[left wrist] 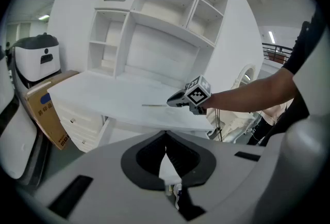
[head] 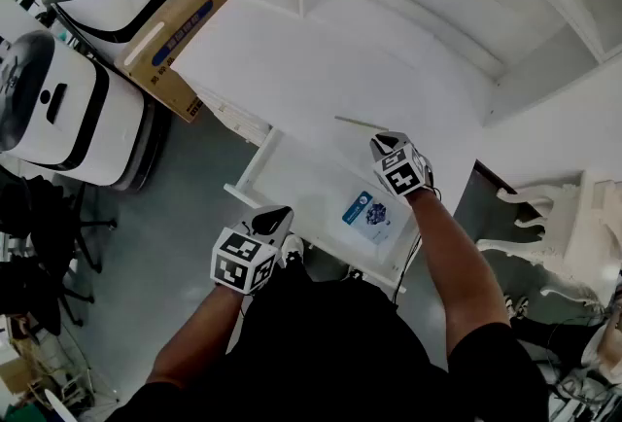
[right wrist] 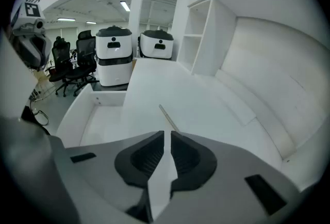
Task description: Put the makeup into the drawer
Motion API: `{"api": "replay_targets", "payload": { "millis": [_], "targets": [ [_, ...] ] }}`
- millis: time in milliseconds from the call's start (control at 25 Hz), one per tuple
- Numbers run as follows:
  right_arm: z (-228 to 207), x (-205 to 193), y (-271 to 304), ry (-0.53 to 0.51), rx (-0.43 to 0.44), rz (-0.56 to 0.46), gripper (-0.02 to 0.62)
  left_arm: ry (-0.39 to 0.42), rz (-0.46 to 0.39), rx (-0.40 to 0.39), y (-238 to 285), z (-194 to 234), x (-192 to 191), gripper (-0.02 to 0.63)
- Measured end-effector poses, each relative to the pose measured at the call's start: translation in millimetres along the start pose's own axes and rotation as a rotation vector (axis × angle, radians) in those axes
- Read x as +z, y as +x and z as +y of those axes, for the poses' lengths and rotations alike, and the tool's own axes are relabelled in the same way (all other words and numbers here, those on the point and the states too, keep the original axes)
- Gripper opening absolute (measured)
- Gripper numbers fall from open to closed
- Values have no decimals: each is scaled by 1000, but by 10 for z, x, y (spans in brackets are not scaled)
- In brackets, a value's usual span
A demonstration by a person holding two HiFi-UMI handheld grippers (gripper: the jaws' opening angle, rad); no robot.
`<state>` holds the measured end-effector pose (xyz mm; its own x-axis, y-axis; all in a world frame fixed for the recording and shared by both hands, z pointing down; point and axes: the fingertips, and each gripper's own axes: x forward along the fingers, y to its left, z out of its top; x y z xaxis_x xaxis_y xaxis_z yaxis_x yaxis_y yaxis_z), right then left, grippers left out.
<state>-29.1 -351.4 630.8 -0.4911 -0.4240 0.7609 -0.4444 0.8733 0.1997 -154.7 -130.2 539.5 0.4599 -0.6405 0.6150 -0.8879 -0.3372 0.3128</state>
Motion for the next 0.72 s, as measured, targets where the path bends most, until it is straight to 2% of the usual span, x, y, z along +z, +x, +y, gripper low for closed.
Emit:
{"api": "replay_targets", "payload": {
  "millis": [160, 280, 480, 600, 720],
  "targets": [
    [-135, -62, 333, -83, 9, 91, 39, -17, 3, 31, -55, 133, -23, 11],
    [-173, -113, 511, -163, 37, 152, 97, -28, -3, 49, -62, 213, 8, 11],
    [-221, -61, 711, -315, 74, 205, 98, -38, -16, 63, -66, 294, 85, 11],
    [-196, -16, 785, -355, 137, 233, 97, -48, -13, 69, -68, 323, 78, 11],
    [-176, -29, 799, -351, 204, 256, 97, -63, -4, 75, -67, 332, 20, 11]
  ]
}}
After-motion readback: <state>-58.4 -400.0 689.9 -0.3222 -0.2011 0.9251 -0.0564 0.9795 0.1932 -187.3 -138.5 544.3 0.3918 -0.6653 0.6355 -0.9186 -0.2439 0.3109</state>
